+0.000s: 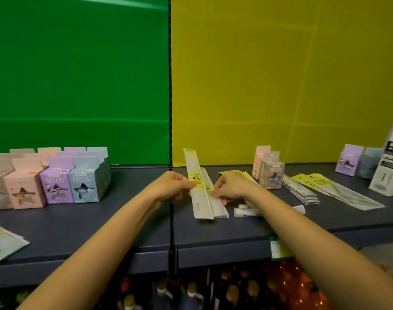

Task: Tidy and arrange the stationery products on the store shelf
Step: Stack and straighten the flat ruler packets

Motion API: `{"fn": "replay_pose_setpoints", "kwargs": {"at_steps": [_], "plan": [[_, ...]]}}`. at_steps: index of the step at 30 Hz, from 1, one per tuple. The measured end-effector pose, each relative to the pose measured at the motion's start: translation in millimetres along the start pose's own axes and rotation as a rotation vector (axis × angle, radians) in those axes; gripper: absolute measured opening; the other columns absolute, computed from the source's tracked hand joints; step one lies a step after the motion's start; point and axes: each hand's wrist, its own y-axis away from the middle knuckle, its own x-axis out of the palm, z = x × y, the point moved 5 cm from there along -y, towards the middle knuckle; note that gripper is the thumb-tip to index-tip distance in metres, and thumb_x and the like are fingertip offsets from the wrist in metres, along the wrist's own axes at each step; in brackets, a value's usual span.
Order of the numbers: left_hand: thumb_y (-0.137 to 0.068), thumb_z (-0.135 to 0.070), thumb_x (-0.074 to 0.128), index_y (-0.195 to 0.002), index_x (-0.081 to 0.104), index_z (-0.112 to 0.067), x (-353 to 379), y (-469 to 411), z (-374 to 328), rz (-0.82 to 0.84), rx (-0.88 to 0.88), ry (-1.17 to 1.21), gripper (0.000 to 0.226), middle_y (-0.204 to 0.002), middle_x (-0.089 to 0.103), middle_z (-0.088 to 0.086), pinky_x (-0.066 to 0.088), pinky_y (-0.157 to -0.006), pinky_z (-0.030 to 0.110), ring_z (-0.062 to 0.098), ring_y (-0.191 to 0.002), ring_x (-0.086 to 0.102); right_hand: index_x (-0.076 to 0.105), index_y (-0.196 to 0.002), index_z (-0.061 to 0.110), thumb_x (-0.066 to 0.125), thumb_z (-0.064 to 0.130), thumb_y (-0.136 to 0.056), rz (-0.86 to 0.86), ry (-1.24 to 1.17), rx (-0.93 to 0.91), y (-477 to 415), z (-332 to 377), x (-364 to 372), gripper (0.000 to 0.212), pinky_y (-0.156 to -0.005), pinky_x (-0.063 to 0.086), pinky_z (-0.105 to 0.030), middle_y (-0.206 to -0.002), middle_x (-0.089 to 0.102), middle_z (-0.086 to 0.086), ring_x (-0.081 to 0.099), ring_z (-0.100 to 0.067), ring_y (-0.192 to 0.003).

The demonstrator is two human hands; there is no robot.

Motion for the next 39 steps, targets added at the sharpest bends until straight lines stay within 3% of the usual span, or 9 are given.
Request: {"fn": "replay_pose_setpoints", "kwargs": {"at_steps": [2,7,12,20,23,27,31,35,39], "plan": [[-0.086,-0.021,0.061,-0.068,0.065,-0.014,8,-8,-2,-0.025,-0.019,0.008,0.02,-0.069,0.061,0.002,0.027,-0.038,0.012,0.001,-0.034,0.036,0.068,-0.09,0.009,0.059,0.027,-0.086,-0.016,0.049,-0.037,-5,-3,-8,0.021,-0.076,0.052,-0.03,-0.078,0.071,-0.008,0.057,-0.008,-0.055],[-0.086,-0.021,0.062,-0.071,0.065,-0.01,24,-26,-2,-0.076,-0.094,-0.04,0.019,-0.065,0.063,-0.001,0.029,-0.035,0.011,0.0,-0.032,0.038,0.058,-0.088,0.013,0.048,0.023,-0.093,-0.018,-0.074,-0.081,-13,-10,-21,0.015,-0.052,0.041,-0.02,-0.063,0.06,0.002,0.054,-0.008,-0.051],[-0.082,-0.022,0.067,-0.062,0.06,-0.011,31,-37,1,-0.15,-0.086,-0.223,0.024,-0.054,0.059,-0.002,0.035,-0.047,0.017,0.005,-0.045,0.044,0.059,-0.091,0.009,0.045,0.016,-0.094,0.06,-0.107,-0.07,-20,-16,-15,0.016,-0.051,0.044,-0.019,-0.065,0.059,0.0,0.054,-0.01,-0.054],[-0.094,-0.027,0.043,-0.111,0.045,-0.009,36,-47,0,-0.3,-0.085,-0.453,0.024,-0.12,0.055,0.013,0.041,-0.084,0.034,0.026,-0.104,0.053,0.05,-0.122,-0.003,0.036,0.004,-0.096,0.153,-0.286,0.051,-33,-19,-12,0.03,-0.047,0.045,-0.014,-0.072,0.051,-0.005,0.049,-0.01,-0.059],[-0.095,-0.02,0.035,-0.122,0.041,-0.002,42,-55,0,-0.282,-0.15,-0.344,0.033,-0.131,0.046,0.022,0.037,-0.083,0.035,0.034,-0.116,0.048,0.049,-0.125,-0.005,0.037,0.004,-0.096,0.143,-0.305,0.044,-40,-13,-9,0.033,-0.058,0.046,-0.018,-0.083,0.056,-0.008,0.051,-0.01,-0.068],[-0.092,-0.015,0.033,-0.119,0.04,0.004,48,-59,-1,-0.279,-0.157,-0.318,0.034,-0.129,0.044,0.028,0.04,-0.089,0.04,0.04,-0.112,0.046,0.05,-0.124,-0.008,0.034,-0.002,-0.091,0.145,-0.193,-0.007,-42,-8,-4,0.037,-0.099,0.039,-0.038,-0.125,0.055,-0.02,0.05,-0.032,-0.118],[-0.093,-0.01,0.034,-0.113,0.042,0.0,53,-49,-8,-0.233,-0.136,-0.219,0.024,-0.119,0.047,0.026,0.031,-0.07,0.031,0.021,-0.086,0.045,0.055,-0.099,0.005,0.033,-0.003,-0.09,0.162,-0.272,0.024,-37,-7,-9,0.025,-0.072,0.049,-0.029,-0.095,0.048,-0.013,0.05,-0.025,-0.096],[-0.094,-0.008,0.038,-0.116,0.045,0.003,54,-25,-12,-0.203,-0.143,-0.028,0.026,-0.14,0.037,0.028,0.041,-0.092,0.042,0.037,-0.129,0.038,0.044,-0.127,0.001,0.032,-0.002,-0.095,0.247,-0.434,0.044,-10,-10,-18,0.035,-0.095,0.049,-0.034,-0.089,0.051,-0.003,0.057,-0.027,-0.116],[-0.094,-0.004,0.036,-0.134,0.034,0.002,68,-10,-9,-0.137,-0.119,0.128,0.04,-0.134,0.048,0.018,0.035,-0.105,0.037,0.027,-0.121,0.048,0.041,-0.131,-0.001,0.03,-0.004,-0.095,0.245,-0.4,0.022,-4,-12,-17,0.037,-0.099,0.046,-0.033,-0.121,0.053,-0.014,0.057,-0.027,-0.118]]}}
